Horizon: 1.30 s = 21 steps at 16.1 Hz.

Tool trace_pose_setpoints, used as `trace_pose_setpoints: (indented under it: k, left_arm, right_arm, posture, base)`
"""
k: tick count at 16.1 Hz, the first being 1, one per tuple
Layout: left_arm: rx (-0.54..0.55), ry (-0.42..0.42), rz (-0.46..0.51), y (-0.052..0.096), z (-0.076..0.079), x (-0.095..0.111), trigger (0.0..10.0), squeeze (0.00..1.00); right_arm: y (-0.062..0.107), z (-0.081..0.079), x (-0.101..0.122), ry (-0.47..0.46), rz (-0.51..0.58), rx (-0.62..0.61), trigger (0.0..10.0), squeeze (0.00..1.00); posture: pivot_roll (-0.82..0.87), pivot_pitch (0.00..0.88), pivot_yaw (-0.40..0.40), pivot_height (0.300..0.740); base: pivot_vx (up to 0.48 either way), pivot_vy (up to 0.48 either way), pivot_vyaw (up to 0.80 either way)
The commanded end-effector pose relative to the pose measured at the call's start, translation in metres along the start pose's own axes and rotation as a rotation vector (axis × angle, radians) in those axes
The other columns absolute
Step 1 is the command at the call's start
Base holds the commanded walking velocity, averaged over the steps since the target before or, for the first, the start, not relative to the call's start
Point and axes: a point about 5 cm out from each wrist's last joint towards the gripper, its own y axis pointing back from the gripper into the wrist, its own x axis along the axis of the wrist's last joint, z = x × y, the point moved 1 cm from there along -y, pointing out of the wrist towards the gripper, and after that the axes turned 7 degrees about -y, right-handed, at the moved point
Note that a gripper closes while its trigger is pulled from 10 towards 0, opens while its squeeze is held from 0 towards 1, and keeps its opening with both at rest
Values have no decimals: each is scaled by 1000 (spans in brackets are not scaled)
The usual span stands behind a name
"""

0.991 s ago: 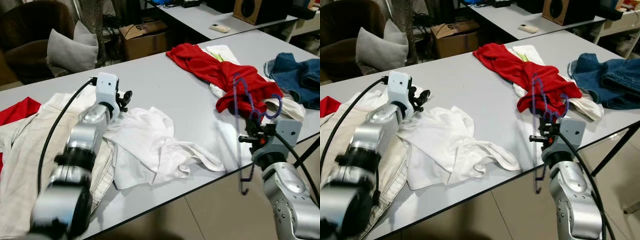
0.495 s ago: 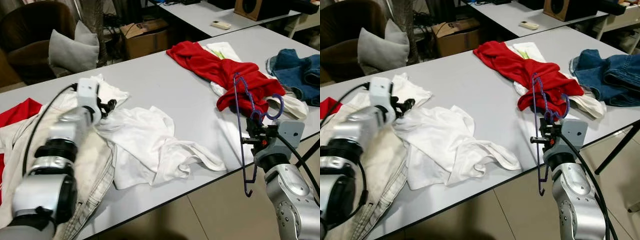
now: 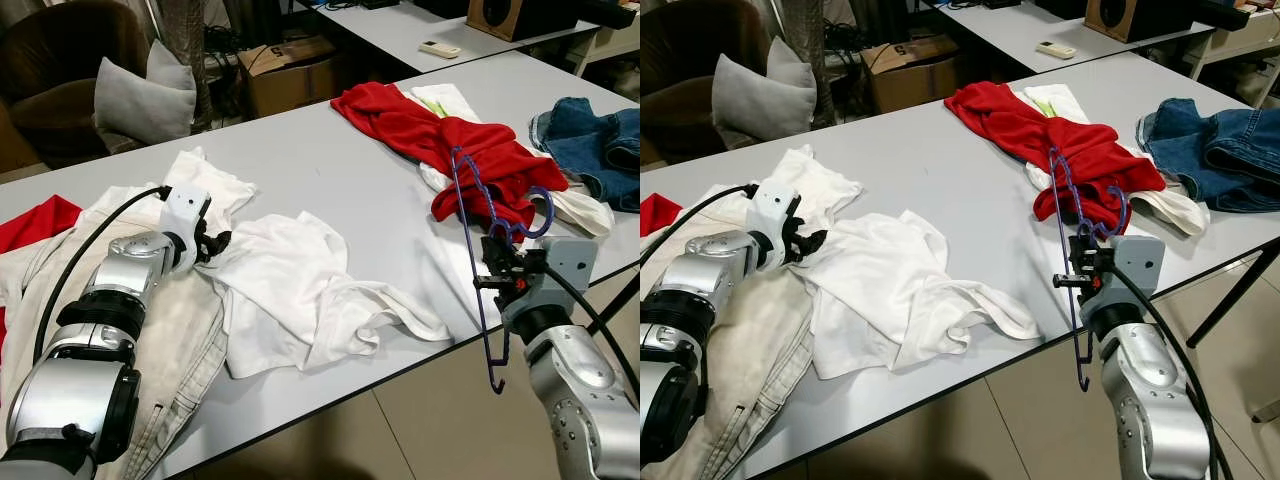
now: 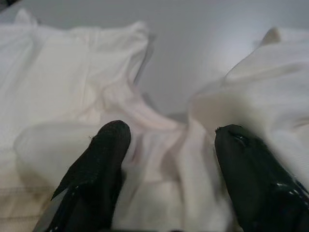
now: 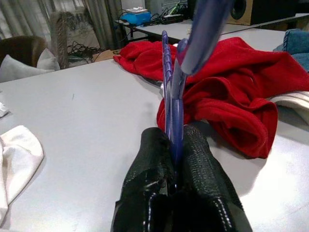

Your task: Hang hanger

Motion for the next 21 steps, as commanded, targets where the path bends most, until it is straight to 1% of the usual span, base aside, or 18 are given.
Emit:
trace_pose_setpoints:
  k: [1,2,4,5,6,8,9,10,11,12,13,14,15,16,18,21]
  left_arm:
    - [-32,-14,39,2,-1,5,3569,0]
    - [-60,1,52,3,-1,7,0,0]
    - [-125,52,84,7,-2,10,0,0]
    - [-167,57,86,10,-1,9,0,0]
    - [-215,47,81,12,1,7,0,0]
    - [-235,40,79,13,2,6,0,0]
    - [-323,11,80,17,9,3,0,0]
    - [-353,-1,80,18,11,2,0,0]
    - [-383,-55,71,20,14,1,0,0]
    - [-377,-143,63,21,14,1,0,0]
    - [-377,-143,63,21,14,1,0,0]
    - [-356,-246,86,22,14,6,0,0]
    - [-346,-287,101,22,14,9,0,0]
    - [-324,-366,108,23,13,13,0,0]
    - [-313,-388,105,23,13,16,0,0]
    - [-304,-393,104,22,12,17,0,0]
  right_arm:
    - [-2,-3,-4,-13,-27,19,10000,0]
    - [-2,-3,-4,-12,-28,19,10000,0]
    - [-2,-2,-5,-10,-34,21,10000,0]
    - [-2,-2,-5,-9,-37,22,10000,0]
    - [-2,-2,-6,-8,-40,24,10000,0]
    - [-2,-2,-6,-7,-42,25,10000,0]
    - [-2,-2,-5,-4,-42,28,10000,0]
    - [-2,-2,-5,-4,-41,28,10000,0]
    - [-2,-1,-5,-3,-39,26,10000,0]
    - [-3,-2,-5,-3,-38,26,10000,0]
    - [-3,-2,-5,-3,-38,26,10000,0]
    - [-3,-3,-5,-4,-37,28,10000,0]
    - [-3,-3,-5,-4,-37,28,10000,0]
    - [-3,-2,-5,-4,-36,26,10000,0]
    - [-3,-2,-4,-4,-35,24,10000,0]
    - [-3,-1,-5,-5,-31,17,10000,0]
  posture:
    - [-73,0,102,740]
    - [-70,0,98,740]
    - [-66,0,92,740]
    - [-65,0,91,740]
    - [-61,0,85,740]
    - [-61,0,85,740]
    - [-63,0,87,740]
    - [-63,0,87,740]
    - [-63,0,89,740]
    - [-62,0,90,740]
    - [-62,0,90,740]
    - [-62,0,90,740]
    - [-62,0,91,740]
    - [-62,0,92,740]
    - [-63,0,93,740]
    - [-64,0,98,740]
  base:
    - [0,0,0]
    - [0,0,0]
    - [0,0,0]
    - [0,0,0]
    - [0,0,0]
    - [0,0,0]
    - [0,0,0]
    - [0,0,0]
    - [0,0,0]
    - [0,0,0]
    - [0,0,0]
    - [0,0,0]
    - [0,0,0]
    - [0,0,0]
    - [0,0,0]
    - [0,0,0]
